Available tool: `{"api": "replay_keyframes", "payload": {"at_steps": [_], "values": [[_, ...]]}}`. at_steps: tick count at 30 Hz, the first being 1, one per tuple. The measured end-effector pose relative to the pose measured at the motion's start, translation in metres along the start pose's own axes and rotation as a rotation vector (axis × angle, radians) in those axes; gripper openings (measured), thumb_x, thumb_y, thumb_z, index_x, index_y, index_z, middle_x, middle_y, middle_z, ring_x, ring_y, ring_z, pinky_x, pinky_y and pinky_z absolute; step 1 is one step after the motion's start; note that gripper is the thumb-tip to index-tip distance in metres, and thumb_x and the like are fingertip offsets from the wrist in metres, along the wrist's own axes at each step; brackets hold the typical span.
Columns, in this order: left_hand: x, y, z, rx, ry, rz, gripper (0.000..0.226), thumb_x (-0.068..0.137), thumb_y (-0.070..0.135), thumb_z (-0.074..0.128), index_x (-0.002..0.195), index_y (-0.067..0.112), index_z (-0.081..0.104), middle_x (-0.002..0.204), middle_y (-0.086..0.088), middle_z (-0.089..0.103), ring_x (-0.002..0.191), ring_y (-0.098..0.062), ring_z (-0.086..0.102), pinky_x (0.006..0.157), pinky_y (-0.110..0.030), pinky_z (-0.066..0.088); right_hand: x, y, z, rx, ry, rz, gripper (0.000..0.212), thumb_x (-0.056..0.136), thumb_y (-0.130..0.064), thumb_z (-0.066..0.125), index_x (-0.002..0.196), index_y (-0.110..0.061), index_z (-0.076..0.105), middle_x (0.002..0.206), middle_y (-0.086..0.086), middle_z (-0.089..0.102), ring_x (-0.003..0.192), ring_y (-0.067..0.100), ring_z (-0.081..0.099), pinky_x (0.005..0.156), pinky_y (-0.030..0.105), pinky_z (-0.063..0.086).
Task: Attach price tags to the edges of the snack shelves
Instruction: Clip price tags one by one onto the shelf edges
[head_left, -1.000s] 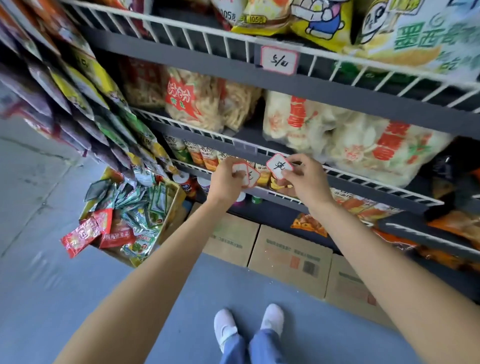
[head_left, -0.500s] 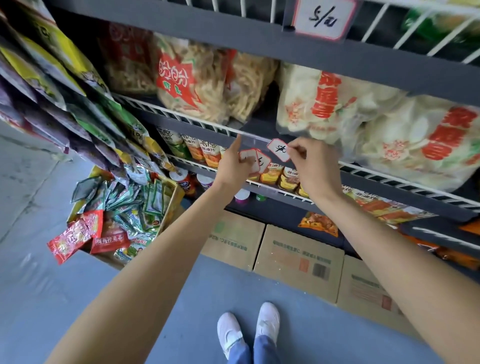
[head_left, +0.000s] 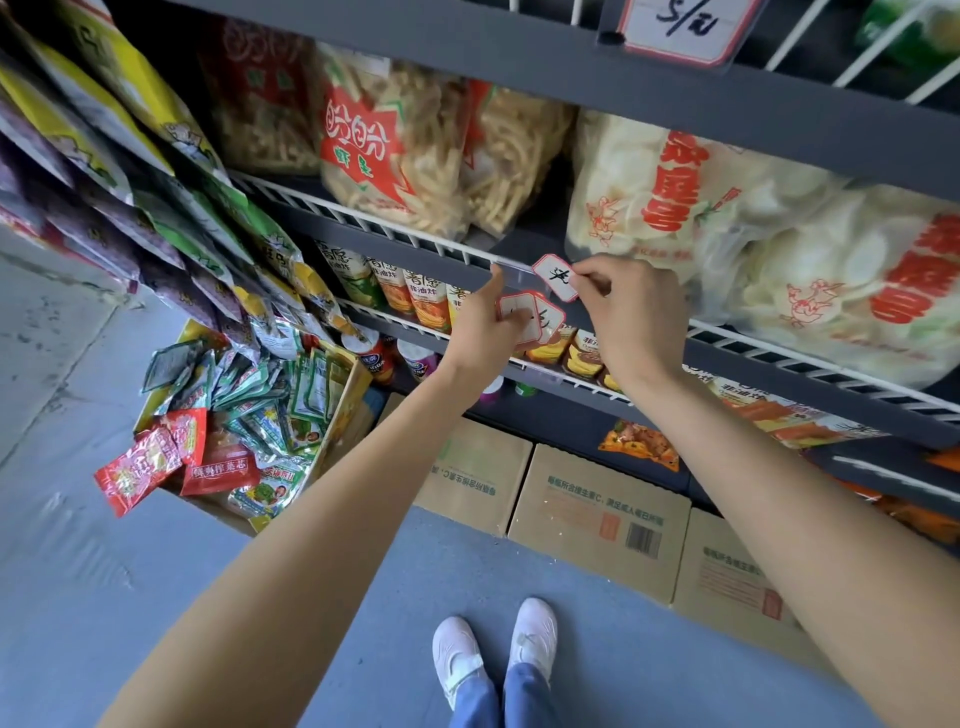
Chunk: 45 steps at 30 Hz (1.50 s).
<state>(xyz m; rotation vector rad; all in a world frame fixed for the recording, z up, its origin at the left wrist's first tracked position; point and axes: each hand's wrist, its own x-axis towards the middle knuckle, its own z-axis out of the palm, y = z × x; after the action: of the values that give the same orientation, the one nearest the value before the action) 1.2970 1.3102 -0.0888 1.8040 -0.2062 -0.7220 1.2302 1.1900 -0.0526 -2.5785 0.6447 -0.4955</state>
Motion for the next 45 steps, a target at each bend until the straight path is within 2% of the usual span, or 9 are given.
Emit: {"api": "replay_keyframes", "payload": {"at_steps": [7, 9, 12, 14, 16, 21, 28, 34, 45], "values": [[-0.013, -0.002, -0.013, 0.249, -0.033, 0.062, 0.069, 0.092, -0.002, 0.043, 0.150, 0.016, 0.011, 0.055, -0.002, 0.037, 0.043, -0.002, 0.036, 0.045, -0.011, 0.026, 0.002, -0.002, -0.002, -0.059, 0.096, -0.124, 0.011, 0.087, -0.022, 0.063, 0.090, -0.017, 0.072, 0.081, 0.003, 0.068, 0.076, 0.023, 0.059, 0.052, 0.025, 0.033], [-0.020, 0.000, -0.020, 0.314, -0.032, 0.071, 0.068, 0.091, -0.003, 0.044, 0.149, 0.018, 0.016, 0.058, -0.020, 0.043, 0.036, -0.006, 0.037, 0.040, -0.011, 0.025, 0.002, -0.005, -0.002, -0.078, 0.095, -0.147, 0.010, 0.086, -0.021, 0.064, 0.089, -0.016, 0.073, 0.079, 0.005, 0.065, 0.076, 0.024, 0.058, 0.052, 0.025, 0.030], [-0.028, 0.003, -0.029, 0.357, -0.043, 0.055, 0.066, 0.091, -0.005, 0.044, 0.147, 0.023, 0.024, 0.096, -0.037, 0.054, 0.048, -0.016, 0.050, 0.040, -0.009, 0.030, 0.003, -0.010, 0.000, -0.105, 0.105, -0.185, 0.007, 0.084, -0.019, 0.066, 0.085, -0.015, 0.072, 0.076, 0.007, 0.062, 0.074, 0.027, 0.058, 0.047, 0.027, 0.037], [-0.026, -0.002, -0.034, 0.395, -0.048, 0.060, 0.066, 0.090, -0.005, 0.043, 0.144, 0.028, 0.027, 0.093, -0.025, 0.057, 0.050, -0.010, 0.054, 0.049, -0.018, 0.045, 0.003, -0.014, 0.001, -0.117, 0.111, -0.197, 0.006, 0.083, -0.019, 0.067, 0.082, -0.014, 0.072, 0.076, 0.008, 0.062, 0.075, 0.028, 0.058, 0.046, 0.029, 0.042], [-0.023, -0.006, -0.039, 0.433, -0.062, 0.057, 0.067, 0.087, -0.007, 0.040, 0.142, 0.031, 0.029, 0.103, -0.016, 0.060, 0.071, -0.025, 0.061, 0.066, -0.034, 0.052, 0.005, -0.017, 0.003, -0.130, 0.114, -0.214, 0.007, 0.083, -0.019, 0.067, 0.081, -0.014, 0.072, 0.075, 0.009, 0.061, 0.075, 0.029, 0.058, 0.046, 0.030, 0.042], [-0.022, -0.005, -0.046, 0.557, -0.096, 0.079, 0.069, 0.087, -0.008, 0.038, 0.142, 0.032, 0.026, 0.098, -0.007, 0.051, 0.085, -0.037, 0.062, 0.055, -0.026, 0.044, 0.008, -0.018, 0.021, -0.220, 0.090, -0.283, 0.004, 0.076, -0.011, 0.072, 0.079, -0.013, 0.074, 0.073, 0.007, 0.062, 0.069, 0.029, 0.059, 0.045, 0.030, 0.045], [-0.023, -0.003, -0.049, 0.587, -0.110, 0.086, 0.071, 0.087, -0.009, 0.038, 0.143, 0.031, 0.025, 0.124, -0.015, 0.056, 0.092, -0.030, 0.059, 0.072, -0.032, 0.045, -0.001, -0.016, 0.041, -0.395, 0.030, -0.335, 0.022, 0.059, 0.001, 0.078, 0.072, -0.011, 0.065, 0.063, 0.003, 0.060, 0.063, 0.026, 0.057, 0.039, 0.019, 0.028], [-0.017, -0.004, -0.049, 0.600, -0.110, 0.093, 0.071, 0.086, -0.009, 0.037, 0.143, 0.032, 0.024, 0.117, -0.017, 0.060, 0.074, -0.030, 0.061, 0.051, -0.023, 0.043, -0.004, -0.013, 0.037, -0.488, 0.041, -0.398, 0.029, 0.054, 0.009, 0.061, 0.078, -0.006, 0.070, 0.068, 0.007, 0.062, 0.064, 0.028, 0.059, 0.043, 0.019, 0.023], [-0.016, -0.003, -0.048, 0.607, -0.114, 0.109, 0.074, 0.084, -0.010, 0.038, 0.145, 0.030, 0.023, 0.132, -0.011, 0.053, 0.081, -0.031, 0.063, 0.059, -0.031, 0.049, -0.008, -0.020, 0.033, -0.576, -0.007, -0.394, 0.019, 0.056, 0.006, 0.063, 0.072, -0.002, 0.069, 0.074, 0.011, 0.057, 0.065, 0.028, 0.059, 0.041, 0.018, 0.023]]}}
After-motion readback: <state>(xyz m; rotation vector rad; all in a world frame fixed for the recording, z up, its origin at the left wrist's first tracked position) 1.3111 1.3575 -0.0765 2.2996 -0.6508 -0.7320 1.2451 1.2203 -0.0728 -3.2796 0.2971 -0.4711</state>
